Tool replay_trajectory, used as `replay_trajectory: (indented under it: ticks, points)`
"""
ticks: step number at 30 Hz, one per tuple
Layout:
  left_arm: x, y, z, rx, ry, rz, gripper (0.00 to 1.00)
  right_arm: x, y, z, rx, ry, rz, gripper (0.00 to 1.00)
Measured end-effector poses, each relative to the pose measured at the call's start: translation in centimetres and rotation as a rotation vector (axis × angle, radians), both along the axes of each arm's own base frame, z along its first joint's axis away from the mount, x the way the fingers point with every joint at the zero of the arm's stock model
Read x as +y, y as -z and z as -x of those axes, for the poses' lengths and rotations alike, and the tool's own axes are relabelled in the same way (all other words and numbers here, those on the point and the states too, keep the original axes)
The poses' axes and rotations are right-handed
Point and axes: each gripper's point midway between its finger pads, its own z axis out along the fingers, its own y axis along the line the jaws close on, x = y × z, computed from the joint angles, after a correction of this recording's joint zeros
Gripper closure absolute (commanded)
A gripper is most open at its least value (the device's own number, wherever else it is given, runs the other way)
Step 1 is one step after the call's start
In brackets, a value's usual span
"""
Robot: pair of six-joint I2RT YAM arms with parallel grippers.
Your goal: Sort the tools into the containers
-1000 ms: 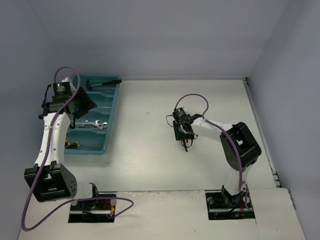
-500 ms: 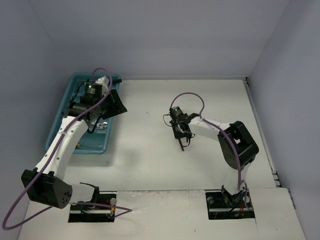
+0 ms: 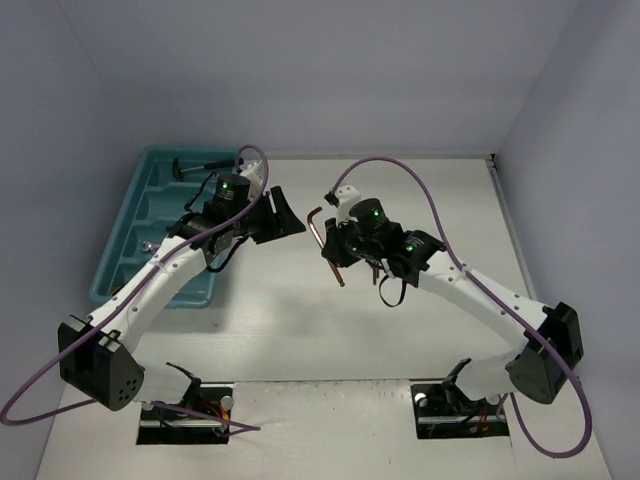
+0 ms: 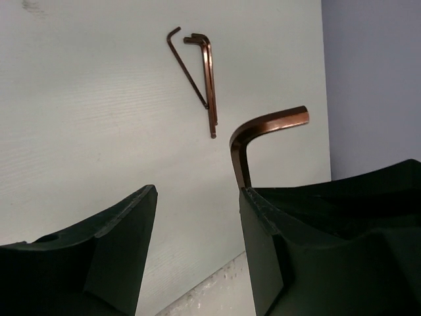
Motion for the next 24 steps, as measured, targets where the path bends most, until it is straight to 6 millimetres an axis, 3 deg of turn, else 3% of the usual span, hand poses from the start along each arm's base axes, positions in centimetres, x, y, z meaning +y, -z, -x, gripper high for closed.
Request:
replay_trajectory:
  ticks: [4, 13, 17, 22, 24]
  points:
    - [-1.6, -0.6, 0.0, -0.033, 0.038, 0.052, 0.50, 0.5, -2.2, 0.8, -0.017, -0.045, -0.061, 1.00]
    - [-3.6, -1.1, -0.1, -0.106, 0.106, 0.142, 0.53, 1.2, -2.5, 2.0, 0.010, -0.108, -0.094, 1.00]
    - [-4.1, -1.0, -0.1, -0.131, 0.131, 0.169, 0.68, 1.3, -2.6, 2.2, 0.018, -0.121, -0.102, 1.00]
    - [-4.5, -1.2, -0.1, -0.167, 0.161, 0.190, 0.97, 1.2, -2.7, 2.1, 0.024, -0.129, -0.112, 1.00]
    - [-4.4, -1.1, -0.3, -0.178, 0.162, 0.189, 1.00, 1.0, -2.9, 2.0, 0.025, -0.131, -0.122, 1.00]
